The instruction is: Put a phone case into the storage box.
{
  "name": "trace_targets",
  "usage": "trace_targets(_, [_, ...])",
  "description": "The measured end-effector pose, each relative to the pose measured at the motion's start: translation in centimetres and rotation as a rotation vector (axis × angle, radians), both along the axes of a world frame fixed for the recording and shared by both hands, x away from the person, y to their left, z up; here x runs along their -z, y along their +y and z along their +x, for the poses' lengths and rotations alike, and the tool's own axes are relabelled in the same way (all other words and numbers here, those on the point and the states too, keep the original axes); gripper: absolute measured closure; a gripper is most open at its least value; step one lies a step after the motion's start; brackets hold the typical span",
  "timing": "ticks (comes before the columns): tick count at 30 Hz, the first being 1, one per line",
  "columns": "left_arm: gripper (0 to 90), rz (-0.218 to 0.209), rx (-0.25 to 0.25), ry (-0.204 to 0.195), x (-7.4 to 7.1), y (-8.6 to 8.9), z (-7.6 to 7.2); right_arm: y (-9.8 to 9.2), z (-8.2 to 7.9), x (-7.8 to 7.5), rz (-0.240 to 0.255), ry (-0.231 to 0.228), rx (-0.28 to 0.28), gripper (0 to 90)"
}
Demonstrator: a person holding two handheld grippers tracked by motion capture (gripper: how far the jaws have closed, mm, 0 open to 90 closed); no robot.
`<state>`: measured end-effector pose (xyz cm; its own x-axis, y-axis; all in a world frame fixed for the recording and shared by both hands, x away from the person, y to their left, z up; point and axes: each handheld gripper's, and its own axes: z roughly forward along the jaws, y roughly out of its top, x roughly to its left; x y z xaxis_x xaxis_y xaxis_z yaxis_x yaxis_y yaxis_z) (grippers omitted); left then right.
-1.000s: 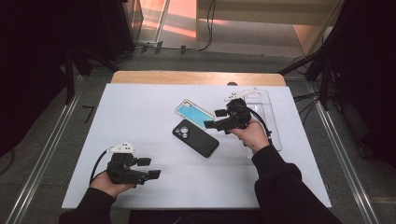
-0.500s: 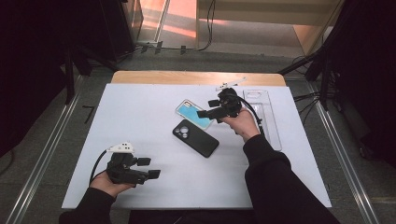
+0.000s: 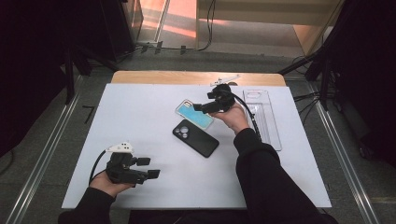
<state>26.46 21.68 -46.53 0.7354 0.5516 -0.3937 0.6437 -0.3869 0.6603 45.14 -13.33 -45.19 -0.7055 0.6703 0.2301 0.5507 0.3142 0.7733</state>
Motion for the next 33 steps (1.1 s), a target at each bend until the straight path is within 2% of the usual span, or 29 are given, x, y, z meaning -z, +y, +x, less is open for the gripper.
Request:
trace_targets(3, [26.4, -0.002, -0.001, 0.000, 0.0, 0.0, 0.0, 0.2, 0.3, 0.7, -0.017, 0.024, -0.005, 5.7])
trace_targets(5, [26.4, -0.001, 0.001, 0.000, 0.0, 0.0, 0.0, 0.4, 0.5, 1.5, -0.063, 0.052, 0.000, 5.7])
trace_targets(9, [26.4, -0.003, 0.002, -0.001, 0.0, 0.0, 0.0, 0.7, 0.6, 2.3, -0.095, 0.065, -0.007, 5.7])
trace_targets(12, [26.4, -0.002, 0.003, 0.000, 0.0, 0.0, 0.0, 0.7, 0.8, 2.6, -0.087, 0.078, -0.008, 5.7])
trace_targets(20, [26.4, -0.002, 0.005, -0.001, 0.0, 0.1, 0.0, 1.3, 0.8, 3.4, -0.138, 0.077, -0.008, 5.7])
trace_targets(25, [26.4, -0.001, 0.005, 0.000, 0.0, 0.0, 0.0, 1.4, 0.9, 3.9, -0.127, 0.093, -0.010, 5.7])
trace_targets(33, [26.4, -0.003, 0.002, -0.002, 0.0, 0.1, 0.0, 1.8, 0.8, 4.6, -0.164, 0.096, -0.008, 5.7])
